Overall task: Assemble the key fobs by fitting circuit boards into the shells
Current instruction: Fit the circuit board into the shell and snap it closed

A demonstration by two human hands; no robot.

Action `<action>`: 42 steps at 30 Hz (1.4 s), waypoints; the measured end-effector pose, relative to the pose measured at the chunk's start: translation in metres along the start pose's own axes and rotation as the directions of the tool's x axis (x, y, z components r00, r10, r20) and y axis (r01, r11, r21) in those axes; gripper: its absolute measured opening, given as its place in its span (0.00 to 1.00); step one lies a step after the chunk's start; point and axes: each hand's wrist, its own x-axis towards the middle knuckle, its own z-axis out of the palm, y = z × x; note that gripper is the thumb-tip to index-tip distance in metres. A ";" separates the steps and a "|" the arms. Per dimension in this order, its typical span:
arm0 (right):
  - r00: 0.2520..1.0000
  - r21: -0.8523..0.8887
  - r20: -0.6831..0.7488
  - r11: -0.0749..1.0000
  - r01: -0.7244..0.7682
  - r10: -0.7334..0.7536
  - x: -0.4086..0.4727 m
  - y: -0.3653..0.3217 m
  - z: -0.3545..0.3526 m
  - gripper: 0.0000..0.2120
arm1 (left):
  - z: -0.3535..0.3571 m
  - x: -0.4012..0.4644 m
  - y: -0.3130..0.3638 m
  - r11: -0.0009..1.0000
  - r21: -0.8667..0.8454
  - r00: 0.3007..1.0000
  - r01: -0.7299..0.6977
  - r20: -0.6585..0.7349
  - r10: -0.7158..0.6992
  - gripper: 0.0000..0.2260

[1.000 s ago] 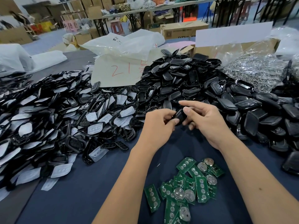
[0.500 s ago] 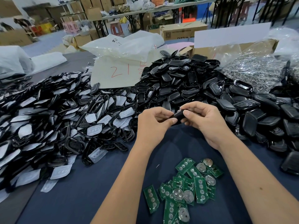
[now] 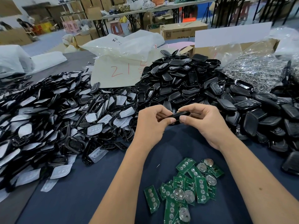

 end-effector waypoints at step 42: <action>0.993 0.235 0.105 0.972 0.023 -0.049 0.002 -0.002 0.002 0.19 | -0.008 -0.001 0.002 0.924 -0.371 0.988 0.096 0.145 -0.045 0.11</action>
